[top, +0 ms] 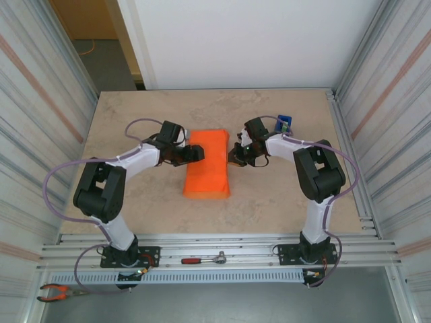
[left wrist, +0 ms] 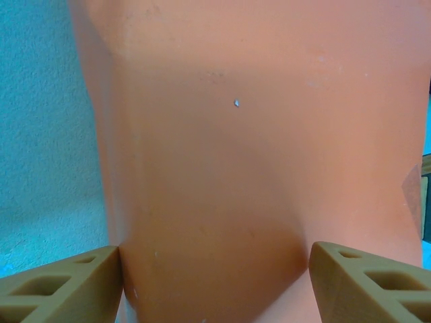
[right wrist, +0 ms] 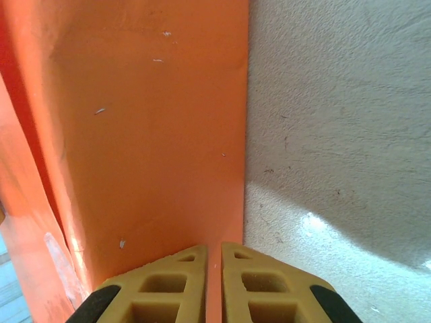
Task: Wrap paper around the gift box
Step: Wrap the gift box with the wrapping paper.
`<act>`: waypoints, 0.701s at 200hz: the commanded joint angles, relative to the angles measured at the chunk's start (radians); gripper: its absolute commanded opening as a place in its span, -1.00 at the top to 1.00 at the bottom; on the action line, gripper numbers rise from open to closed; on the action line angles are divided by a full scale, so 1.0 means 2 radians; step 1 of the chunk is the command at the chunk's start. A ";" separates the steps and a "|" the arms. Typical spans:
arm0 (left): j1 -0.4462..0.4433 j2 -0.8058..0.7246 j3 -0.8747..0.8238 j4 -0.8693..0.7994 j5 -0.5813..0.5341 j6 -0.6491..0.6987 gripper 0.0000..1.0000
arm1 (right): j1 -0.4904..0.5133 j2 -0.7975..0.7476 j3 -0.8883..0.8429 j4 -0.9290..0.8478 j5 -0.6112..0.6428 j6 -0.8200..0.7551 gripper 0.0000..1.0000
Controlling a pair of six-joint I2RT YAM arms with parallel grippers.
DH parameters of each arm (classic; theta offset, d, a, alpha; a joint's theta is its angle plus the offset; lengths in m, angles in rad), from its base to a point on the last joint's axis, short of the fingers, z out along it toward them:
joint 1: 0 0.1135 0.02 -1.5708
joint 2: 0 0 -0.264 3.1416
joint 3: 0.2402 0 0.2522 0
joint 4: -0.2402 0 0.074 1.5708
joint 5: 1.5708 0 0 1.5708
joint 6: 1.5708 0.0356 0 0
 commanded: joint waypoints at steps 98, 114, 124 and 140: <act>0.019 -0.038 0.053 -0.031 0.016 0.018 -0.54 | -0.055 -0.079 -0.044 0.013 -0.002 0.038 0.28; 0.026 -0.056 0.034 -0.013 0.012 0.012 -0.55 | -0.050 -0.087 -0.038 0.017 -0.013 0.053 -0.04; 0.028 -0.066 0.021 -0.004 0.004 0.006 -0.55 | -0.044 -0.088 -0.029 0.014 -0.018 0.061 -0.17; 0.029 -0.081 -0.001 0.011 -0.008 -0.001 -0.57 | -0.033 -0.089 -0.013 0.003 -0.004 0.070 -0.29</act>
